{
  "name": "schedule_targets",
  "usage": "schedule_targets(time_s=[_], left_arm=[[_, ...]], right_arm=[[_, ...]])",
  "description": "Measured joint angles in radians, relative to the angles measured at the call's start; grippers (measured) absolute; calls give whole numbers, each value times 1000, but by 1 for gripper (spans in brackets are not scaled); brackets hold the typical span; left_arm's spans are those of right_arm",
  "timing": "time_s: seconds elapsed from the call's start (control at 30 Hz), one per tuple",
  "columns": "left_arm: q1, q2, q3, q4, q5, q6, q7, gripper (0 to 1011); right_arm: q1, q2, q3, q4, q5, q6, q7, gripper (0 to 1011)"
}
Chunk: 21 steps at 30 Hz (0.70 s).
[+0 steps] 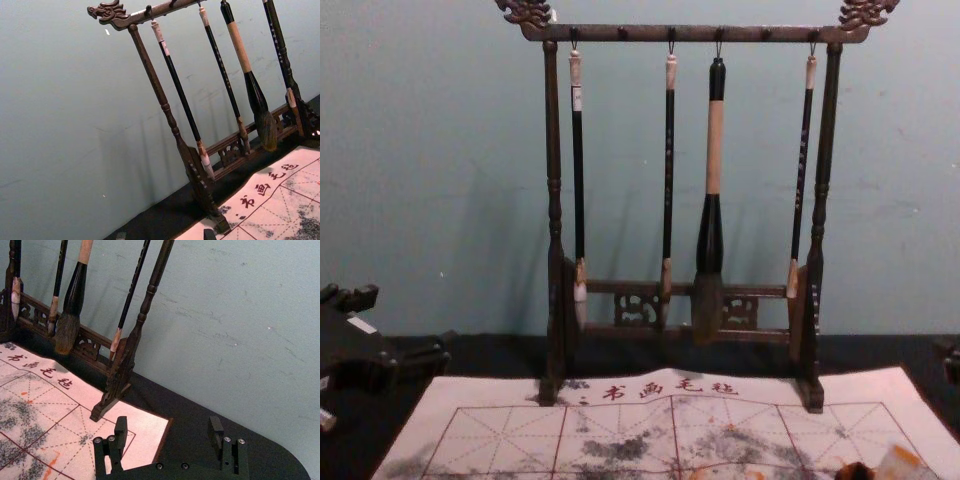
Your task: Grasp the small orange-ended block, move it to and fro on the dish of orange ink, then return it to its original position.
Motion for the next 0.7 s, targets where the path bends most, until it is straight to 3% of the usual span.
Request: schedule_targets(time_s=[0.7], left_arm=[[0,0,0,0,0,0,0,1001]], right_arm=[[0,0,0,0,0,0,0,1002]])
